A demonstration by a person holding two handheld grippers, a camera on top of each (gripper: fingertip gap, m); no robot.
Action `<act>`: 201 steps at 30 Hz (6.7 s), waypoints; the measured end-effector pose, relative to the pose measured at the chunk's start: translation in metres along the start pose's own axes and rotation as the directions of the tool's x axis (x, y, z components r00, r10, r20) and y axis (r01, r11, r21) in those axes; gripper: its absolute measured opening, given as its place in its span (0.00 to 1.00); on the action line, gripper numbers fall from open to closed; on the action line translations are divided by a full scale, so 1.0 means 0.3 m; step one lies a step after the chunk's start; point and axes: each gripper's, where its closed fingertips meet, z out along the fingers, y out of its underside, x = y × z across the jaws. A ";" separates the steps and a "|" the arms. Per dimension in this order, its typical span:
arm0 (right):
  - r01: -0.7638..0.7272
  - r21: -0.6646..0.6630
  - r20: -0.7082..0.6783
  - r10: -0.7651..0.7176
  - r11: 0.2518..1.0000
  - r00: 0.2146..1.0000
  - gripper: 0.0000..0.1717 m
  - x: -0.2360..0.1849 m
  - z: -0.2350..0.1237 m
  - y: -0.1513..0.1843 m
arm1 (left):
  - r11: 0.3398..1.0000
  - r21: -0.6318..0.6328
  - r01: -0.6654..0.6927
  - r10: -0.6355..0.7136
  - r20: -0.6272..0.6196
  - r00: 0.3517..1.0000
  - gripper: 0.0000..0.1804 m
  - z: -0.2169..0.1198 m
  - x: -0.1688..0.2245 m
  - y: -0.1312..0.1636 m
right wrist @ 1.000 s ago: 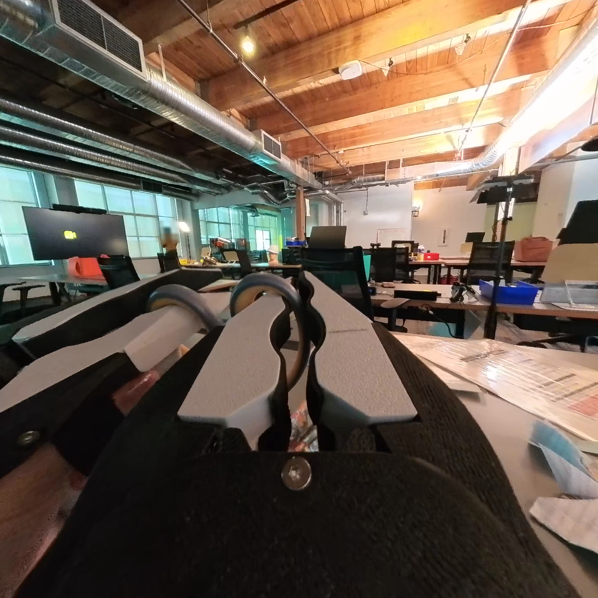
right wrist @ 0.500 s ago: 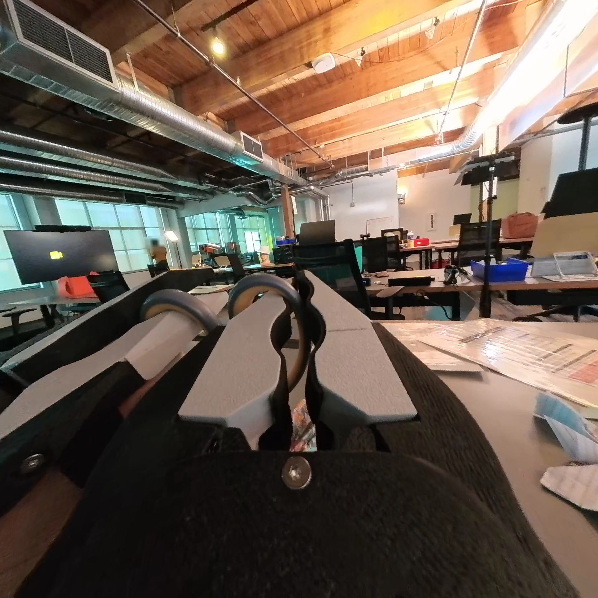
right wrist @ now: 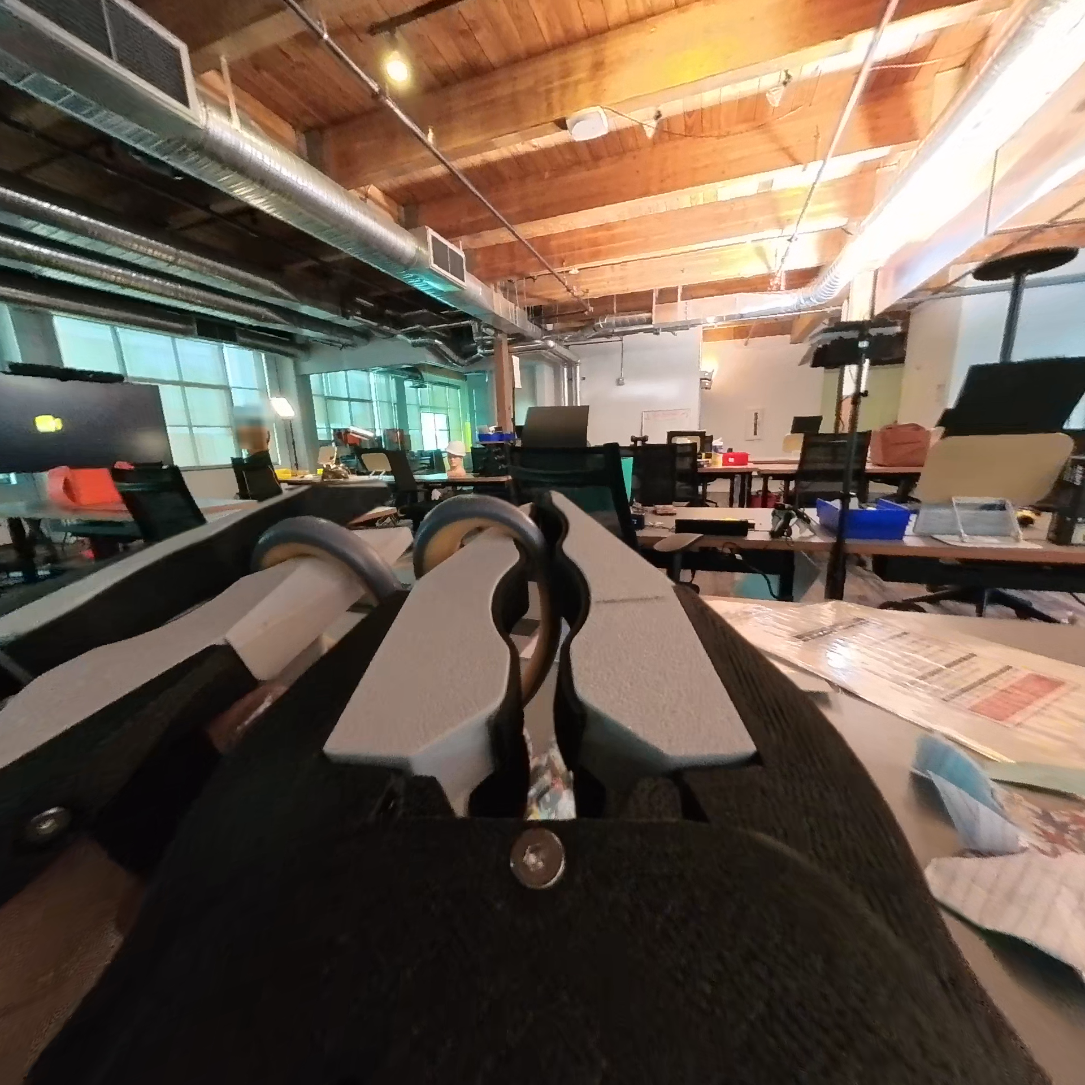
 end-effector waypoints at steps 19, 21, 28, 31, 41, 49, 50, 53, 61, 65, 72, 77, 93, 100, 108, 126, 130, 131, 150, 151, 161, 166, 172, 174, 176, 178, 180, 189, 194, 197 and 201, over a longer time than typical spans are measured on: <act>0.171 -0.012 0.095 -0.169 0.985 0.981 0.00 -0.069 -0.010 0.021 | 1.000 -0.012 0.013 -0.014 -0.064 0.998 0.00 -0.004 -0.080 0.024; 0.168 -0.011 0.089 -0.167 0.986 0.982 0.00 -0.062 -0.012 0.020 | 1.000 -0.010 0.004 -0.004 -0.073 0.997 0.00 -0.003 -0.076 0.024; 0.165 -0.008 0.077 -0.164 0.986 0.984 0.00 -0.048 -0.015 0.016 | 1.000 -0.001 -0.011 0.011 -0.078 0.997 0.00 -0.003 -0.071 0.021; 0.160 -0.011 0.074 -0.159 0.987 0.985 0.00 -0.042 -0.016 0.018 | 1.000 -0.007 -0.013 0.012 -0.078 0.997 0.01 -0.002 -0.071 0.023; 0.120 -0.032 0.061 -0.118 0.992 0.991 0.00 -0.013 -0.016 0.032 | 1.000 -0.027 0.002 -0.004 -0.060 0.998 0.03 0.001 -0.089 0.042; -0.013 -0.009 -0.024 0.013 1.000 1.000 0.00 0.097 -0.037 0.014 | 0.993 -0.010 0.115 -0.115 -0.002 0.993 0.00 -0.012 -0.167 0.043; -0.030 -0.006 -0.023 0.029 1.000 0.999 0.00 0.102 -0.038 0.012 | 0.991 -0.007 0.137 -0.137 -0.015 0.990 0.01 -0.013 -0.167 0.042; -0.012 -0.003 -0.036 0.012 1.000 0.999 0.00 0.104 -0.039 0.011 | 0.993 0.003 0.114 -0.114 -0.005 0.993 0.00 -0.014 -0.165 0.037; 0.057 0.108 -0.008 -0.056 0.992 0.998 0.00 0.064 -0.060 -0.056 | 0.989 0.098 0.115 -0.112 -0.029 0.993 0.00 -0.040 -0.169 -0.028; 0.148 0.135 -0.002 -0.149 0.980 0.989 0.00 0.026 -0.061 -0.059 | 0.986 0.111 0.124 -0.125 0.010 0.992 0.00 -0.049 -0.205 -0.024; 0.193 0.201 -0.033 -0.190 0.960 0.981 0.00 -0.005 -0.069 -0.103 | 0.965 0.204 0.164 -0.174 0.034 0.984 0.00 -0.057 -0.230 -0.058; 0.188 0.186 -0.079 -0.176 0.964 0.981 0.00 0.031 -0.034 -0.078 | 0.981 0.176 0.079 -0.092 0.063 0.994 0.00 -0.025 -0.236 -0.018; 0.296 0.096 -0.227 -0.269 0.950 0.936 0.00 0.122 0.058 0.027 | 0.996 0.069 0.057 -0.058 0.008 0.998 0.00 0.169 -0.267 0.185; 0.230 0.058 -0.229 -0.211 0.971 0.950 0.00 0.160 0.055 0.073 | 0.998 0.056 0.002 -0.003 0.009 1.000 0.00 0.190 -0.251 0.196; 0.280 0.010 -0.164 -0.274 0.960 0.948 0.00 0.098 0.064 0.117 | 0.999 0.040 0.025 -0.028 0.065 0.998 0.00 0.170 -0.307 0.217; 0.234 0.038 -0.093 -0.230 0.971 0.969 0.00 0.045 0.079 0.096 | 0.992 0.024 0.121 -0.122 0.049 0.991 0.00 0.175 -0.296 0.212; 0.225 0.022 -0.069 -0.223 0.974 0.972 0.00 0.030 0.091 0.115 | 0.993 0.019 0.118 -0.118 0.030 0.993 0.00 0.179 -0.272 0.211; 0.227 0.028 -0.066 -0.225 0.973 0.972 0.00 0.023 0.092 0.112 | 0.994 0.026 0.108 -0.109 0.025 0.994 0.00 0.178 -0.263 0.206; 0.161 0.000 -0.070 -0.161 0.987 0.985 0.00 0.027 0.093 0.085 | 0.994 0.015 0.106 -0.106 -0.027 0.994 0.01 0.162 -0.156 0.146; 0.159 -0.006 -0.071 -0.159 0.987 0.985 0.00 0.027 0.093 0.084 | 0.994 0.010 0.108 -0.108 -0.032 0.994 0.01 0.162 -0.151 0.144; 0.118 -0.009 -0.093 -0.118 0.993 0.989 0.00 0.023 0.087 0.063 | 0.991 0.013 0.136 -0.136 -0.025 0.990 0.01 0.161 -0.117 0.109; 0.094 0.007 -0.124 -0.092 0.996 0.988 0.00 0.040 0.079 0.046 | 0.987 0.003 0.163 -0.163 -0.023 0.986 0.00 0.161 -0.097 0.107; 0.047 0.030 -0.143 -0.042 0.998 0.989 0.00 0.056 0.071 0.035 | 0.980 -0.003 0.199 -0.199 -0.005 0.980 0.00 0.162 -0.082 0.103; 0.044 0.032 -0.142 -0.039 0.999 0.989 0.00 0.062 0.068 0.033 | 0.980 0.001 0.200 -0.200 -0.014 0.980 0.00 0.163 -0.075 0.100; 0.047 0.020 -0.127 -0.044 0.999 0.991 0.00 0.070 0.067 0.034 | 0.984 0.012 0.176 -0.175 -0.063 0.983 0.00 0.165 -0.061 0.097; 0.062 -0.006 -0.101 -0.062 0.998 0.993 0.00 0.073 0.065 0.040 | 0.993 0.023 0.119 -0.116 -0.114 0.987 0.00 0.165 -0.051 0.099; 0.099 -0.029 -0.095 -0.102 0.995 0.990 0.00 0.081 0.059 0.045 | 0.997 0.029 0.068 -0.063 -0.139 0.988 0.00 0.164 -0.044 0.102; 0.017 -0.003 -0.220 -0.018 1.000 0.975 0.00 0.241 -0.013 0.026 | 0.998 0.048 0.038 -0.033 -0.087 0.996 0.00 0.154 -0.101 0.109; 0.003 0.014 -0.239 0.000 1.000 0.971 0.00 0.281 -0.036 0.015 | 0.996 0.084 0.012 -0.004 -0.100 0.995 0.00 0.141 -0.107 0.096; 0.036 0.016 -0.246 -0.031 0.999 0.969 0.00 0.280 -0.042 0.009 | 0.995 0.099 -0.003 0.012 -0.091 0.996 0.00 0.138 -0.112 0.089; 0.031 0.033 -0.258 -0.021 0.999 0.966 0.00 0.295 -0.057 0.001 | 0.994 0.099 0.047 -0.041 -0.069 0.997 0.00 0.133 -0.149 0.095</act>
